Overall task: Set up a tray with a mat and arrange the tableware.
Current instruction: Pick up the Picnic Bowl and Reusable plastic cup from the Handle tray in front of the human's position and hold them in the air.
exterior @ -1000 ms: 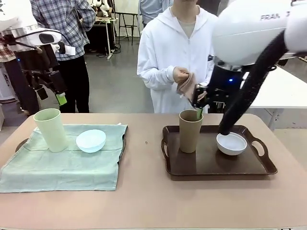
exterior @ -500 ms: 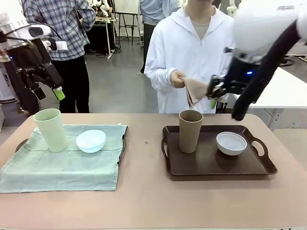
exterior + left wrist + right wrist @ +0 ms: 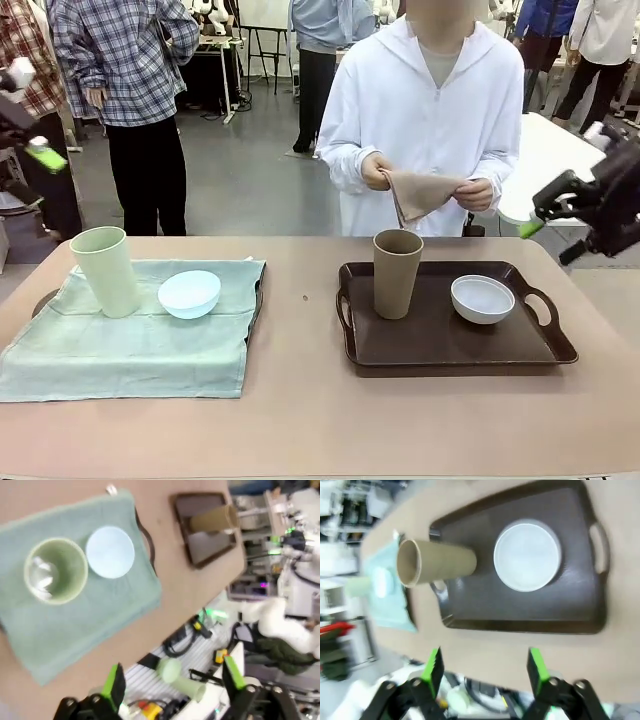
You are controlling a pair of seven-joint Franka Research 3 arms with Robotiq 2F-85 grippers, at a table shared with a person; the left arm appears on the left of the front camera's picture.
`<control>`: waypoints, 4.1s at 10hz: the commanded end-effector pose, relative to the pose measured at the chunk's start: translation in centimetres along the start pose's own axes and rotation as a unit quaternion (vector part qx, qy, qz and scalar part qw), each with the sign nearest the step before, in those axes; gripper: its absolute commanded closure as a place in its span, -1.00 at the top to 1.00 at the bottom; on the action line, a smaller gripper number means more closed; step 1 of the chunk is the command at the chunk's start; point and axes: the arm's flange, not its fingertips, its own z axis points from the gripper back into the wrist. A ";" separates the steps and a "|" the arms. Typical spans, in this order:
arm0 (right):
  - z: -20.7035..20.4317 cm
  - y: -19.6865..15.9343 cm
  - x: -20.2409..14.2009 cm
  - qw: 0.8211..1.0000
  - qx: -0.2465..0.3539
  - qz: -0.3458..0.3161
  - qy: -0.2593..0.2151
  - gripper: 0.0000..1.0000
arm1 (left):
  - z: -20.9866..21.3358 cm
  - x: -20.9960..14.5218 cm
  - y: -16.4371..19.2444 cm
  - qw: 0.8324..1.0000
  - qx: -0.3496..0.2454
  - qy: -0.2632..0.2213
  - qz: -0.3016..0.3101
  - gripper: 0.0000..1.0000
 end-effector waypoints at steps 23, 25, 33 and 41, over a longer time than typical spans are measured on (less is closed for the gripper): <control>6.1 -15.3 -3.0 0.959 0.265 -0.033 0.089 0.73 | 0.6 -6.5 14.8 0.971 -0.240 -0.010 0.013 1.00; 6.1 -15.3 -3.0 0.959 0.265 -0.033 0.089 0.73 | 0.6 -6.5 14.8 0.971 -0.240 -0.010 0.013 1.00; 6.1 -15.3 -3.0 0.959 0.265 -0.033 0.089 0.73 | 0.6 -6.5 14.8 0.971 -0.240 -0.010 0.013 1.00; 6.1 -15.3 -3.0 0.959 0.265 -0.033 0.089 0.73 | 0.6 -6.5 14.8 0.971 -0.240 -0.010 0.013 1.00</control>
